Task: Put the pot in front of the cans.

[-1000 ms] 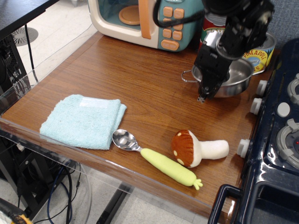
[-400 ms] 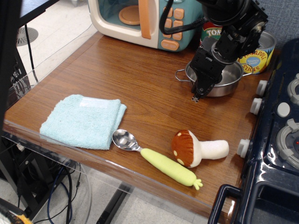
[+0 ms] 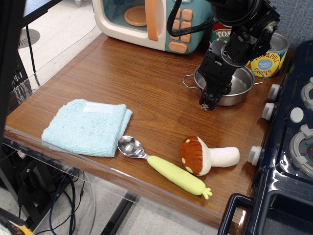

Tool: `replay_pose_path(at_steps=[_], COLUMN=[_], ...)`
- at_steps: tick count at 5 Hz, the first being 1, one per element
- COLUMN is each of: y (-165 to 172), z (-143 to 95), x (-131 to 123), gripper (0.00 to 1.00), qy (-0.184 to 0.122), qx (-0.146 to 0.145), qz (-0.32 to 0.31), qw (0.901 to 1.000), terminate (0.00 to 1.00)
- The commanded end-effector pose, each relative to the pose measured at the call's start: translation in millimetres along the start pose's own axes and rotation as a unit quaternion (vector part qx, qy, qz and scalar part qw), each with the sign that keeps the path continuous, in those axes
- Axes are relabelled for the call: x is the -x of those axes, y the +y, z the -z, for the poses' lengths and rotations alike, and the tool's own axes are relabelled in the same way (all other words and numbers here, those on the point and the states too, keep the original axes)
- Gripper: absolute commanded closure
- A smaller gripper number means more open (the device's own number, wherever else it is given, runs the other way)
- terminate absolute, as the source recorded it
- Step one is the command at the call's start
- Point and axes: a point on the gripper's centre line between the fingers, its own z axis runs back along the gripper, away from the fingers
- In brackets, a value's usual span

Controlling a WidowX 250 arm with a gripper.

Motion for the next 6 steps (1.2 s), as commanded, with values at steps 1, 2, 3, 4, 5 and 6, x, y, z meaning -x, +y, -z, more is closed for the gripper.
replay_pose_path(at_steps=[1, 2, 3, 4, 5, 6], y=[7.4, 7.3, 11.7, 11.7, 11.7, 11.7], z=[-43.3, -70.5, -89.3, -89.3, -89.3, -89.3], x=[-21.1, -34.1, -41.6, -41.6, -41.6, -41.6], gripper=[0.0, 0.0, 0.0, 0.0, 0.0, 0.0], qy=[-0.005, 0.007, 0.024, 0.024, 0.024, 0.024], qx=[0.04, 0.062, 0.08, 0.08, 0.08, 0.08], qz=[-0.01, -0.027, -0.023, -0.023, -0.023, -0.023], qw=[0.9991, 0.9977, 0.9962, 0.9962, 0.9962, 0.9962], terminate=[0.0, 0.0, 0.0, 0.0, 0.0, 0.0])
